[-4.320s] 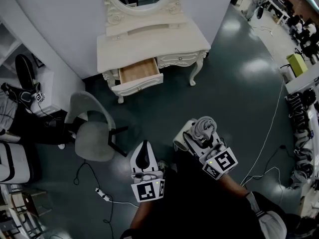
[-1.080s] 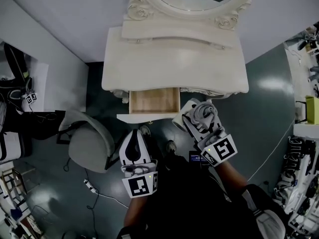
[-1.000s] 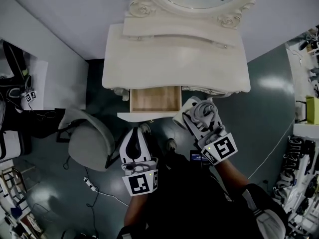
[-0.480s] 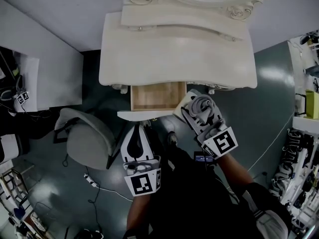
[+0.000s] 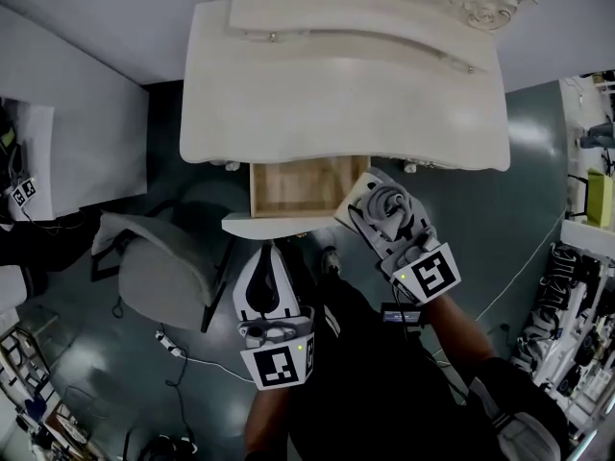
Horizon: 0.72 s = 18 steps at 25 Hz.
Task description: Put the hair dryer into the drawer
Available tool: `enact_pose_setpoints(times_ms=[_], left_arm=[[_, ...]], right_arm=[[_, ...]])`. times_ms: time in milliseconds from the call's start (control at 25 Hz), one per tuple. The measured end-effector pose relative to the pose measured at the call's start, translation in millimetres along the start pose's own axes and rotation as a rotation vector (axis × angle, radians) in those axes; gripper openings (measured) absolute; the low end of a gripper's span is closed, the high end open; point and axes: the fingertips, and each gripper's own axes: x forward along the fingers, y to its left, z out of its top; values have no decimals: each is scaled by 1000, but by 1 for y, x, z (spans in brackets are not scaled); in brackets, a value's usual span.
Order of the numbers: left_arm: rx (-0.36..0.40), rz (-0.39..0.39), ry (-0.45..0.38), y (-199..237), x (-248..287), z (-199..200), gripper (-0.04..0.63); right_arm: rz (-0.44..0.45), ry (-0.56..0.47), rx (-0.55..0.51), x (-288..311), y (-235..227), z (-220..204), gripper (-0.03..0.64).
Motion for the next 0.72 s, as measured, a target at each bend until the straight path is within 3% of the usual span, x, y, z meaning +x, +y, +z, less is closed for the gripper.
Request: enact_pose_setpoints(times_ms=[320, 720], left_arm=[[-18, -3, 16, 10, 16, -22, 23], [-19, 16, 35, 34, 28, -36, 23]], right_arm=[[29, 67, -2, 29, 2, -36, 190], [81, 164, -138, 59, 9, -84, 190]])
